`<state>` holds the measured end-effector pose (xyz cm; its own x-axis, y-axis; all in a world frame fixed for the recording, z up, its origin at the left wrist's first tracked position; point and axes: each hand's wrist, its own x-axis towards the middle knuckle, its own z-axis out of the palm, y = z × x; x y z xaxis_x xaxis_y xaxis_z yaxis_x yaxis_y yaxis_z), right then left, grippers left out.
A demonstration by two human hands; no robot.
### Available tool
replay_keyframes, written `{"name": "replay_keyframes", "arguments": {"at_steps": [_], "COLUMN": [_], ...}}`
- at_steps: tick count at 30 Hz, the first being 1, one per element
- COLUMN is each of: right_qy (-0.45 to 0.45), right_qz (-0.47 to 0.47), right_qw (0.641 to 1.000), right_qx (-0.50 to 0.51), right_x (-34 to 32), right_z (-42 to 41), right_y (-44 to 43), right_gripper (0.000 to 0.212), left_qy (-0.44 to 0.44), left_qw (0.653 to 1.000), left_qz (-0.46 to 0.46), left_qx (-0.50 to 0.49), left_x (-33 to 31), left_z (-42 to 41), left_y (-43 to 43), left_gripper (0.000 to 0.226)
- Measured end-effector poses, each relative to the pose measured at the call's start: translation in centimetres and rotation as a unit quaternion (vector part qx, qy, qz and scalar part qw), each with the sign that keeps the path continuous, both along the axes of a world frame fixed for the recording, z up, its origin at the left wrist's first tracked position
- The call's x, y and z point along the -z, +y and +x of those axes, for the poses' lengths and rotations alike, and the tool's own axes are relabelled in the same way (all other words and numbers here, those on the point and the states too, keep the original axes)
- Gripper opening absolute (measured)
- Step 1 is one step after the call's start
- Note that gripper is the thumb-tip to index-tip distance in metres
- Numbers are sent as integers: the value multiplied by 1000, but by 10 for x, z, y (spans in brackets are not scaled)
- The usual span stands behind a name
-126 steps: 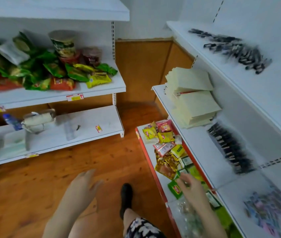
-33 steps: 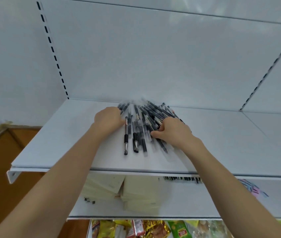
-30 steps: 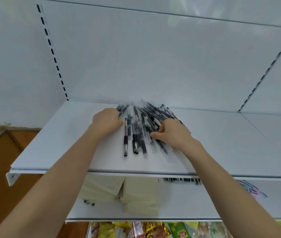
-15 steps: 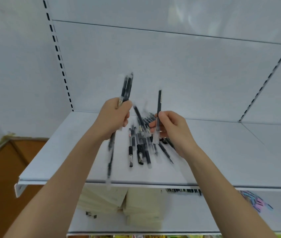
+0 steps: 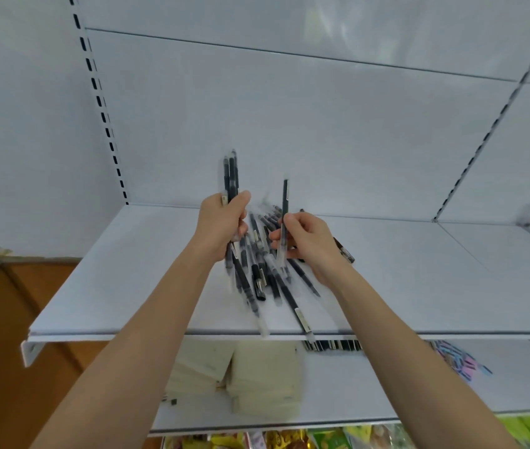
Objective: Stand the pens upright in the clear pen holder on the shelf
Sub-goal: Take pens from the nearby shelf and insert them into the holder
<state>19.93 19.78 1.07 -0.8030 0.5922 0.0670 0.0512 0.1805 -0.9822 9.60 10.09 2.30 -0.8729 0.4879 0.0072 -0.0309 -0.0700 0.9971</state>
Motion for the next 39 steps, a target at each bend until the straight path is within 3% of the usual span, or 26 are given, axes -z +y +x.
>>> {"name": "replay_keyframes", "arguments": {"at_steps": [17,21,25,28,33,39], "right_qy": [68,107,195,261,307,272], "right_qz": [44,-122,-267,-317,-264,-129], "right_qw": [996,987,943,906,884,884], "right_qx": [-26,-13,28,102,235,358], "right_x": [-21,-20,-17,-14,-10,1], "right_z": [45,76,114,147,233,385], "right_y": [-5,14,31,50,108,195], "right_gripper": [31,11,19,9,10,5], "left_qy": [3,-29,-38,-35,-67,-119], "left_qw": [994,991,988,987,981,963], "left_qz": [80,112,126,121,133,145], "left_qx": [70,66,76,100,124,196], "left_x": [-39,-39,-36,-34,-23,-6], "left_z": [25,42,70,102,175,292], "left_y": [10,23,42,67,121,199], "left_gripper": [30,31,28,28,30,24]}}
